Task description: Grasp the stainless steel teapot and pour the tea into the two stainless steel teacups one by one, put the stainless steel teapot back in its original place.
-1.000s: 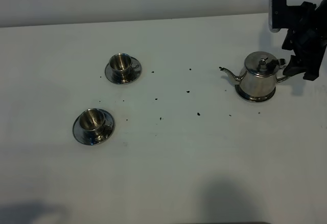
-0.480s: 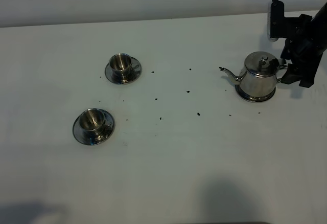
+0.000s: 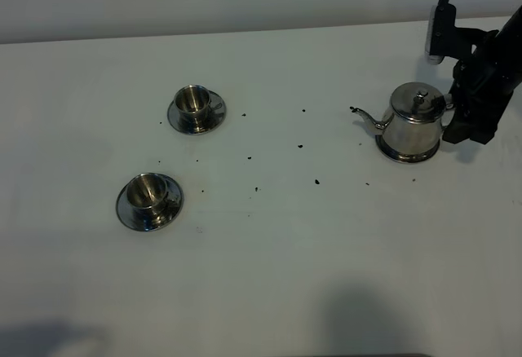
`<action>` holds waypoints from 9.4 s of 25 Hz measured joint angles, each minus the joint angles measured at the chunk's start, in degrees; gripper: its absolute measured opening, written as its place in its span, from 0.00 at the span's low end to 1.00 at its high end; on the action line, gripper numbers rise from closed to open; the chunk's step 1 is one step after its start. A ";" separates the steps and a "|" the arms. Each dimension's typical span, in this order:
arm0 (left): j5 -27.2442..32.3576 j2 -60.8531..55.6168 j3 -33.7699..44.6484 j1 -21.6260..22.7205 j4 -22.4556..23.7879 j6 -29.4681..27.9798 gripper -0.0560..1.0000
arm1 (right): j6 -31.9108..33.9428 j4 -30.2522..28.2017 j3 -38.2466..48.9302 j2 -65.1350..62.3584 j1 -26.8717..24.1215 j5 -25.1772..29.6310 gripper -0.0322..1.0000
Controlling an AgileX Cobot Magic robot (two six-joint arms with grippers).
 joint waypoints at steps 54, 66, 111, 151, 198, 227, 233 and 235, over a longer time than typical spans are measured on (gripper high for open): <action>0.00 0.00 0.00 0.00 0.00 0.03 0.50 | 25.93 -9.81 -0.57 1.86 4.70 -0.67 0.54; 0.00 0.00 0.00 0.00 0.00 -0.06 0.50 | 27.50 -9.84 -0.57 3.07 4.77 -0.68 0.44; 0.00 0.00 0.00 0.00 0.00 0.06 0.50 | 36.52 -17.99 -31.44 11.05 25.46 6.77 0.21; 0.00 0.00 0.00 0.00 0.00 -0.03 0.50 | 32.66 -48.74 -49.00 29.09 35.51 1.28 0.21; 0.00 0.00 0.06 0.00 0.00 0.05 0.50 | 25.87 -68.72 -49.00 30.78 38.45 -8.57 0.21; 0.00 0.00 0.06 0.00 0.00 0.05 0.50 | 24.40 -78.32 -49.00 30.78 38.45 -9.64 0.21; 0.00 0.00 0.06 0.00 0.00 -0.02 0.50 | 24.39 -80.04 -49.00 30.78 38.45 -10.09 0.21; 0.00 0.00 0.06 0.00 0.00 -0.02 0.50 | 24.34 -80.29 -49.00 30.78 38.45 -10.14 0.21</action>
